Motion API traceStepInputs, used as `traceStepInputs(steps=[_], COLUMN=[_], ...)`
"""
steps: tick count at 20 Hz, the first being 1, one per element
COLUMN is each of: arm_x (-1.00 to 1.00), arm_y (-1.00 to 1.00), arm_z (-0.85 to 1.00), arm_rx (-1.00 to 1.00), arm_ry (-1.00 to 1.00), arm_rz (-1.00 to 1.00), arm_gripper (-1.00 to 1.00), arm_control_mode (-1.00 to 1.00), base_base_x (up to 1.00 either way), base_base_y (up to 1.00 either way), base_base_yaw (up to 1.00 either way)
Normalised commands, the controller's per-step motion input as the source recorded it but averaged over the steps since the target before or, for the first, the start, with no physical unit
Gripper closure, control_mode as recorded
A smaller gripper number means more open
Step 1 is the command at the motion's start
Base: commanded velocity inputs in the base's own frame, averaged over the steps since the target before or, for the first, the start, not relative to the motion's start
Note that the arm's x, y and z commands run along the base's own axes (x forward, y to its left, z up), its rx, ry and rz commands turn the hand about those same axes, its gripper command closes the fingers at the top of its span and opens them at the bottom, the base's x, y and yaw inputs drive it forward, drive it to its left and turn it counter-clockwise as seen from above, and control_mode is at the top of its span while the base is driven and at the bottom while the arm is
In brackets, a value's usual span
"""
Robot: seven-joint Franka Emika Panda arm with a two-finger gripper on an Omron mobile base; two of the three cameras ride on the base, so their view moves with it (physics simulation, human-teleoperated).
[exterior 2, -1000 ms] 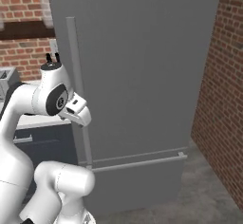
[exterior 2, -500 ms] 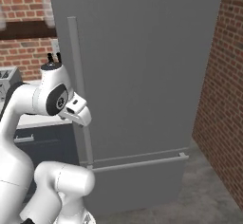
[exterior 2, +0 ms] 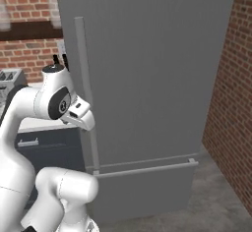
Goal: Grab a lemon wedge from the fridge and one ice cube from the ice bowl, and put them in the glass of lemonade.
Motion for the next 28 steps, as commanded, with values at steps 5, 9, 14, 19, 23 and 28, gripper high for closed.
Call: traceStepInputs(steps=[5, 9, 14, 19, 23, 28], arm_x=[0.00, 0.00, 0.01, 0.38, 0.86, 0.95], arm_y=[0.01, 0.18, 0.02, -0.17, 0.05, 0.18], arm_z=[0.00, 0.31, 0.68, 0.53, 0.10, -0.10], arm_rx=[0.00, 0.01, 0.00, 0.00, -0.08, -0.09], arm_ry=[-0.05, -0.31, -0.17, 0.04, 0.15, 0.03], arm_rz=[0.00, 0.08, 0.19, 0.11, 0.04, 0.00], arm_gripper=[-1.00, -1.00, -1.00, -1.00, -1.00, -1.00], arm_control_mode=[-1.00, -1.00, -1.00, -1.00, -1.00, -1.00], base_base_x=[0.00, 0.00, 0.00, 0.00, 0.00, 0.00], base_base_y=[0.12, 0.00, 0.00, 0.00, 0.00, 0.00], base_base_yaw=[0.00, 0.00, 0.00, 0.00, 0.00, 0.00])
